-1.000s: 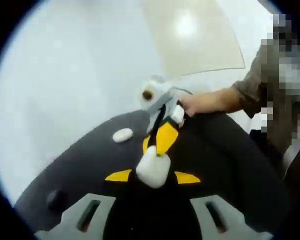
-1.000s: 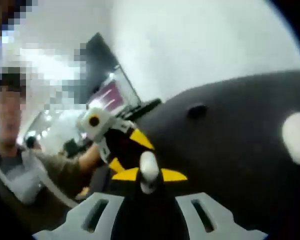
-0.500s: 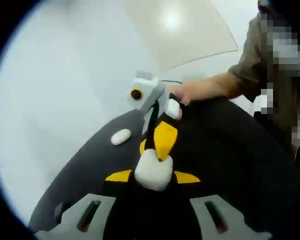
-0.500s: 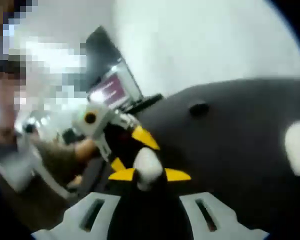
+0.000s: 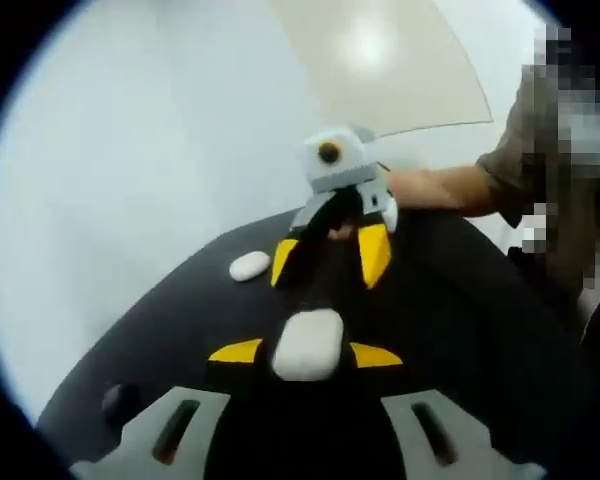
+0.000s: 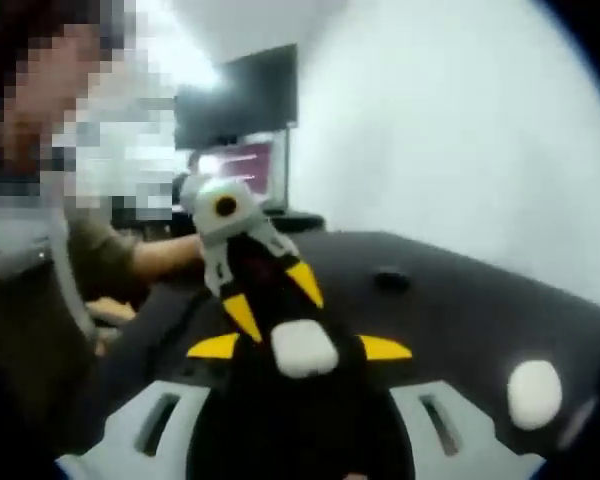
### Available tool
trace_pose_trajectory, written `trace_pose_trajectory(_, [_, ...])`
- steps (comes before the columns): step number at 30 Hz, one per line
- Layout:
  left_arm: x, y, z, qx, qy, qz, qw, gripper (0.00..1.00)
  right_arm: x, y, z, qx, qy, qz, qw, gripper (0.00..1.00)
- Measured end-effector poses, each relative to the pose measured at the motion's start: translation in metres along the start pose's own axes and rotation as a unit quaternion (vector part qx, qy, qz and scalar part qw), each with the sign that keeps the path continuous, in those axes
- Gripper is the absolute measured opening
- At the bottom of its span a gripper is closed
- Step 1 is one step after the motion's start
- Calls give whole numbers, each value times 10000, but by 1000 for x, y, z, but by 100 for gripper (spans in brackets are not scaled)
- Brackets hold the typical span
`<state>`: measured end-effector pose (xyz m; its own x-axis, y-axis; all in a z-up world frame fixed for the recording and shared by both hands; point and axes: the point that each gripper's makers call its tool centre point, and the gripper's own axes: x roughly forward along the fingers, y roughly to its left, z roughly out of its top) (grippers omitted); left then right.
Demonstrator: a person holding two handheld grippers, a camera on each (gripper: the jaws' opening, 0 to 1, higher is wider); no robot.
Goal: Pick up three earphones and place each one into its charging case using tactile feedback, ensure that each earphone is properly inserted and securely positioned inside the case.
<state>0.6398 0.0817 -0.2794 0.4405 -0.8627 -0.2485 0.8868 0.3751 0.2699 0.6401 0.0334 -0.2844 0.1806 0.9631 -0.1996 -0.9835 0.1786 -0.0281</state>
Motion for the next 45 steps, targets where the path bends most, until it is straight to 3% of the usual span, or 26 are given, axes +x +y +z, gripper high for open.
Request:
trace_pose_trajectory(2, [-18, 16, 25, -313, -624, 190, 9974, 30, 0, -7, 0, -45, 112, -145, 9998, 45])
trace_pose_trajectory(3, [-34, 33, 45, -569, -1185, 472, 9902, 28, 1, -8, 2, -67, 123, -164, 9998, 45])
trace_pose_trajectory(4, [-44, 44, 54, -705, -1481, 654, 9843, 27, 3, -8, 3, -83, 149, -184, 9997, 45])
trace_pose_trajectory(5, [-60, 60, 66, -924, -1894, 940, 9730, 26, 4, -9, 3, -128, 232, -232, 9994, 45])
trace_pose_trajectory(8, [-117, 109, 83, -1638, -3024, 1774, 9221, 24, 17, -2, 1, -577, 532, -126, 9968, 45])
trace_pose_trajectory(11, [-171, 152, 72, -2127, -3663, 2801, 8614, 18, 34, 2, -9, -904, 926, -35, 9916, 46])
trace_pose_trajectory(12, [-184, 160, 67, -2132, -3776, 3085, 8466, 16, 39, 0, -12, -1078, 988, -65, 9892, 46])
trace_pose_trajectory(13, [-190, 164, 63, -2203, -3809, 3186, 8396, 15, 42, 1, -16, -1183, 1060, 12, 9873, 46])
trace_pose_trajectory(16, [-189, 167, 57, -2589, -3890, 2906, 8350, 15, 46, -1, -22, -834, 1077, 92, 9906, 43])
trace_pose_trajectory(18, [-184, 166, 57, -2622, -3851, 2867, 8371, 15, 48, -5, -24, -804, 1023, 91, 9915, 40])
trace_pose_trajectory(20, [-180, 163, 62, -2459, -3816, 2834, 8447, 15, 48, -6, -26, -696, 1064, 99, 9918, 39])
trace_pose_trajectory(22, [-172, 159, 65, -2254, -3648, 2849, 8573, 15, 47, -9, -29, -651, 1144, 84, 9913, 37])
trace_pose_trajectory(26, [-158, 152, 65, -2033, -3387, 2855, 8732, 15, 48, -13, -30, -539, 1040, 22, 9931, 40])
trace_pose_trajectory(28, [-153, 149, 68, -1966, -3348, 2774, 8788, 15, 47, -6, -31, -305, 1018, 177, 9942, 35])
trace_pose_trajectory(33, [-145, 144, 66, -1856, -3122, 2695, 8919, 18, 45, -8, -32, -367, 1044, -164, 9937, 34])
trace_pose_trajectory(35, [-139, 142, 64, -1890, -3034, 2627, 8962, 22, 42, -10, -30, -582, 1063, -311, 9921, 34])
trace_pose_trajectory(38, [-128, 140, 52, -1771, -2565, 2688, 9114, 23, 32, -16, -28, -871, 1142, -594, 9879, 34])
trace_pose_trajectory(40, [-124, 141, 47, -1750, -2405, 2742, 9145, 23, 20, -24, -28, -842, 1124, -867, 9863, 33])
trace_pose_trajectory(45, [-119, 154, 19, -1666, -1606, 3239, 9174, 33, -31, -59, -30, -434, 960, -1789, 9782, 33])
